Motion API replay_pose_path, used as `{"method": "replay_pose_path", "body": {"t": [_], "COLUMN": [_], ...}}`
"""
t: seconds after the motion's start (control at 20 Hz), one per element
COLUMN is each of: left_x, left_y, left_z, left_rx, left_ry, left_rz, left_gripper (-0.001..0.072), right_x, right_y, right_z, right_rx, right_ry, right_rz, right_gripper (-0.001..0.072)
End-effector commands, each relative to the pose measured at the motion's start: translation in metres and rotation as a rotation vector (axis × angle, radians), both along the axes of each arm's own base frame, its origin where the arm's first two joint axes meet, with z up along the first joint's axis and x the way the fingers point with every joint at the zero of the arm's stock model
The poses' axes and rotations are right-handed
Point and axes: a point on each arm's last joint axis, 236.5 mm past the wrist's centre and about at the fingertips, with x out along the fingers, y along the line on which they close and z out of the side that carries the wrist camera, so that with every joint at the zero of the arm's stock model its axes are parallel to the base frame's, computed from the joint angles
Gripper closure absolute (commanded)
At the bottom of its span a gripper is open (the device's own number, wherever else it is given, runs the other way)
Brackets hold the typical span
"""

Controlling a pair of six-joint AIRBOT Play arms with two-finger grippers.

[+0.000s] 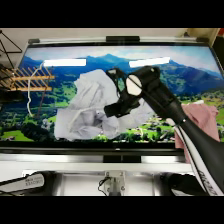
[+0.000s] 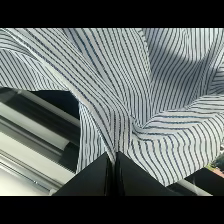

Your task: Fold the shirts.

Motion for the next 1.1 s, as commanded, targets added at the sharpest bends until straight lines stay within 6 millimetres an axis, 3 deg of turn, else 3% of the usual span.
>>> {"method": "replay_pose_path", "body": {"t": [0.0,0.2,0.4,0.55,1.05], "left_x": [0.009,0.005,0.000,-0.003,-0.011], "left_y": [-0.001,0.003,0.011,0.001,-0.005], "left_z": [-0.040,-0.062,-0.073,-0.082,-0.113], "left_rx": [-0.081,-0.091,-0.107,-0.147,-0.189], "left_ry": [0.039,0.094,0.118,0.146,0.237], "left_rz": [-0.068,-0.111,-0.090,-0.116,-0.123], "left_gripper": [0.0095,0.0090,0.0090,0.0090,0.0100], "right_x": [-0.002,-0.001,-0.001,-0.001,0.000], "right_y": [-0.002,0.000,0.000,0.000,-0.001], "right_z": [-0.003,-0.011,-0.013,-0.013,-0.013], "right_rx": [-0.010,-0.020,-0.025,-0.026,-0.027], "right_ry": [0.021,0.043,0.046,0.045,0.042], "right_rz": [-0.025,-0.035,-0.035,-0.034,-0.024], "right_gripper": [0.0647,0.0647,0.0647,0.0647,0.0647]}}
